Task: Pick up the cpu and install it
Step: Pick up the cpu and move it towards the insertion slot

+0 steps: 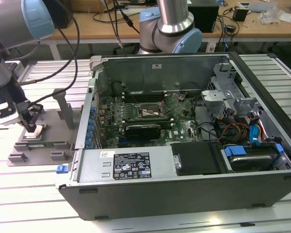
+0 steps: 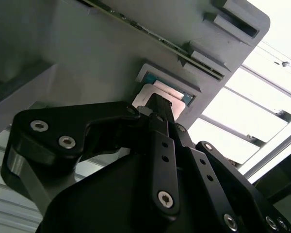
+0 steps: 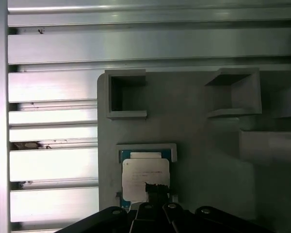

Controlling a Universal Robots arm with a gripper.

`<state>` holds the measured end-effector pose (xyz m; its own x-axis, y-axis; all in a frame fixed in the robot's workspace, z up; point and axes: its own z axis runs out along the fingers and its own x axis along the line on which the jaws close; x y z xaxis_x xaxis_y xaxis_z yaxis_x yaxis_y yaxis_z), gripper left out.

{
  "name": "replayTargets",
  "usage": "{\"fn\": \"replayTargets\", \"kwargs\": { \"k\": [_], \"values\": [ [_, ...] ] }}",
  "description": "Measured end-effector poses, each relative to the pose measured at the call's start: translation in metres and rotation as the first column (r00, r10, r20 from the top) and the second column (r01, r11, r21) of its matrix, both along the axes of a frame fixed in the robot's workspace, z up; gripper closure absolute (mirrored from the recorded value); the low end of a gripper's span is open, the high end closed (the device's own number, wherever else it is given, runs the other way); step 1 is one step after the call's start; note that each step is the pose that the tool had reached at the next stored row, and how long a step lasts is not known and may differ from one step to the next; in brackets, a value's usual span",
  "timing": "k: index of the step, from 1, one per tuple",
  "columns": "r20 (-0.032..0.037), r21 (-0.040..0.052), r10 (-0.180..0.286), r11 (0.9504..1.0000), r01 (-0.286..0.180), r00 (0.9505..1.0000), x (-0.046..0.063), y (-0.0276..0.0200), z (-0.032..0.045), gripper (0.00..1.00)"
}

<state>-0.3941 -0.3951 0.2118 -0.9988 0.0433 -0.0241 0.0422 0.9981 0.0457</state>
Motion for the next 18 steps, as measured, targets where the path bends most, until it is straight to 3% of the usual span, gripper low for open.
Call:
{"fn": "replayTargets", "kwargs": {
  "k": [12, 15, 18],
  "values": [
    [0.0000, 0.0000, 0.000, 1.0000, 0.000, 1.0000, -0.0040, 0.0028, -0.0040, 0.89],
    [0.0001, 0.0000, 0.000, 1.0000, 0.000, 1.0000, -0.0039, 0.0030, -0.0040, 0.71],
    [0.0001, 0.0000, 0.000, 1.0000, 0.000, 1.0000, -0.0040, 0.0032, -0.0040, 0.64]
  ]
}}
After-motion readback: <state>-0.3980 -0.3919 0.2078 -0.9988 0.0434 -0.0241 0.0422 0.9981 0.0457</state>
